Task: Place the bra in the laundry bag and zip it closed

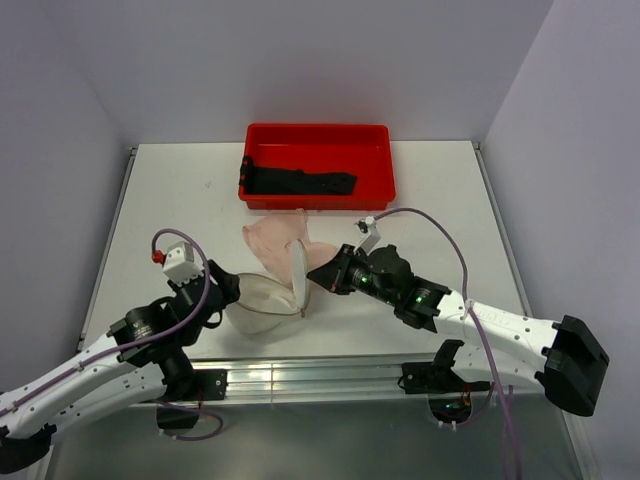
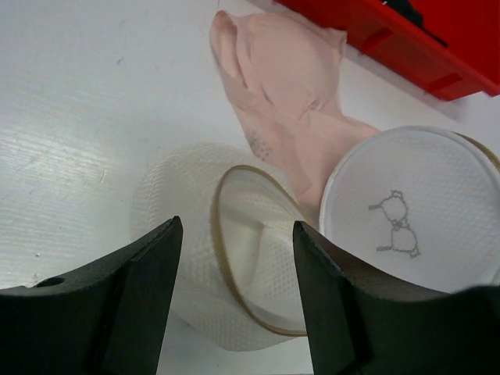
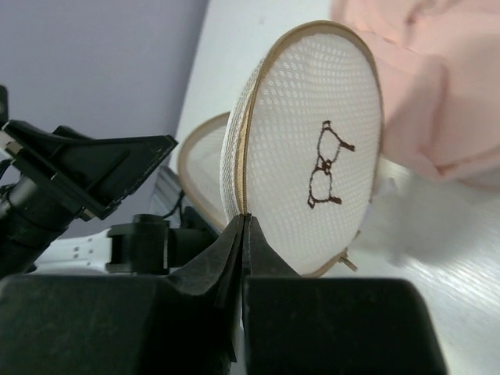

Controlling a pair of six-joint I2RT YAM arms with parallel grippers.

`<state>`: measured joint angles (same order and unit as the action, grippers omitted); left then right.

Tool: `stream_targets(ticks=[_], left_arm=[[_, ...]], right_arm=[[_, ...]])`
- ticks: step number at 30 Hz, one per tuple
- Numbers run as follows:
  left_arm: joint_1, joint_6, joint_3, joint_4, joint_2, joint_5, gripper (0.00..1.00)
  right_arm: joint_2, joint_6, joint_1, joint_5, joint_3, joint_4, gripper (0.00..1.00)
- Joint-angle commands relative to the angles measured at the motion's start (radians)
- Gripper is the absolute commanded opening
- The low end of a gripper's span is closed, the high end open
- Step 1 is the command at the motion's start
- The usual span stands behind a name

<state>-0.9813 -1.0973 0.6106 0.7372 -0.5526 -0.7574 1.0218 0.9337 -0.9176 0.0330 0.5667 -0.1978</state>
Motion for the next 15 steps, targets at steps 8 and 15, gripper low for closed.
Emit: stream_targets(ticks=[8,15], left_arm=[[0.006,0.011,-0.069,-0.100,-0.082,0.067,0.74],[0.021,0.068,-0.091,-0.173,-0.078,0.115,0.59]], right_arm=[[-0.106,0.088,0.006,-0.166,-0.125,0.070,0.07],[-0.135,0.082,0.006,-0.211,-0.151,0.190,0.23]])
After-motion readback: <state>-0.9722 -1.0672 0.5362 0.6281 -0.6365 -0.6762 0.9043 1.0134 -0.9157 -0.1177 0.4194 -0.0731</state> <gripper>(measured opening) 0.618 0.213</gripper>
